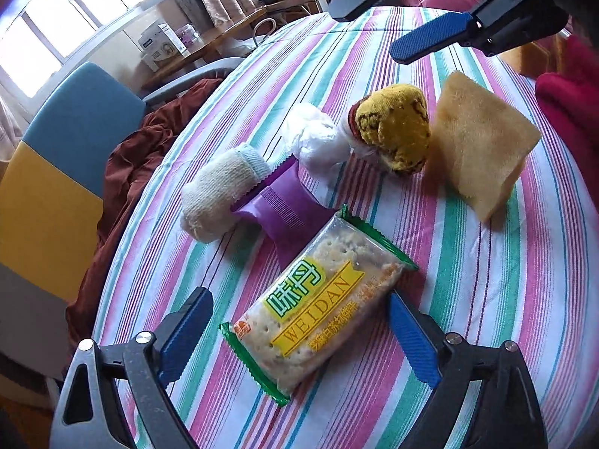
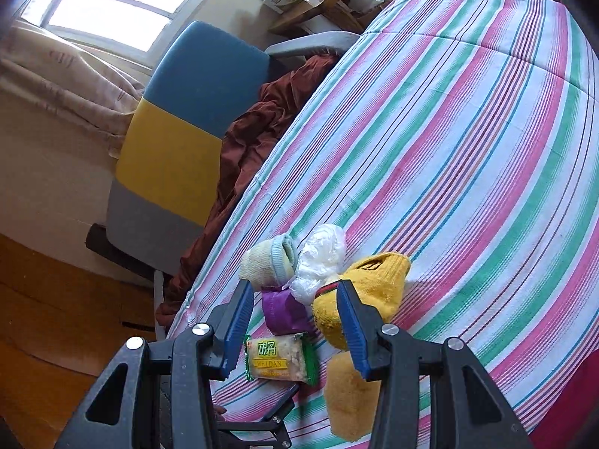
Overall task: Organize objects
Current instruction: 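Grasp a second WEIDAN pack with the left tool while the right tool grasps the yellow sock, then lift the yellow sock with the right tool while the left tool carries the WEIDAN pack toward the tray, then lower the WEIDAN pack into the gold tray and open the left tool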
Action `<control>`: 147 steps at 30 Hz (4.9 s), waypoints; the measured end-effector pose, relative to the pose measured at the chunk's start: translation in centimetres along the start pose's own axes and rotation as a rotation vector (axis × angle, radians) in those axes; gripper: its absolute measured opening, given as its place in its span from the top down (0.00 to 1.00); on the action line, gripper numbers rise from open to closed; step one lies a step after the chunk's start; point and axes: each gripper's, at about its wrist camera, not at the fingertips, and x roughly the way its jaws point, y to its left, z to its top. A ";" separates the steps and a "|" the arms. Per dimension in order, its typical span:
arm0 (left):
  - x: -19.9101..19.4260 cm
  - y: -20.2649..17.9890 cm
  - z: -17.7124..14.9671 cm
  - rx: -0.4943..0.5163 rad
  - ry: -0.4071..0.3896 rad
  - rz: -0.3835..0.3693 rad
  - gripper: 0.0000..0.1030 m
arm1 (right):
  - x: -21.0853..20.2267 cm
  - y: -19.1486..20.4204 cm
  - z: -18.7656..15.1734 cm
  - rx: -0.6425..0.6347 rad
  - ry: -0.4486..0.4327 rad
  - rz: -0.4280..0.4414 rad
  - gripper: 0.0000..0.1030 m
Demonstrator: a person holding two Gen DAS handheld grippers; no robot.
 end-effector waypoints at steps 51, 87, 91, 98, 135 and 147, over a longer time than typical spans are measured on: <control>-10.2 -7.5 -14.1 -0.739 -0.032 -0.016 0.48 | 6.5 8.7 -7.1 -0.586 0.334 0.052 0.66; -12.2 -6.4 -15.4 -0.865 -0.106 0.032 0.51 | 10.3 9.1 -13.0 -0.830 0.515 -0.122 0.66; -16.1 -4.1 -16.3 -0.924 -0.177 0.050 0.51 | 10.3 9.1 -13.1 -0.839 0.512 -0.126 0.66; -20.7 2.7 -22.8 -1.158 -0.174 0.132 0.50 | 10.4 9.2 -13.4 -0.855 0.509 -0.132 0.66; -11.8 15.6 -35.1 -1.646 0.124 0.285 0.46 | 10.7 9.5 -13.7 -0.899 0.509 -0.153 0.65; -20.7 9.6 -32.5 -1.380 -0.022 0.367 0.30 | 10.7 9.8 -14.1 -0.944 0.493 -0.172 0.65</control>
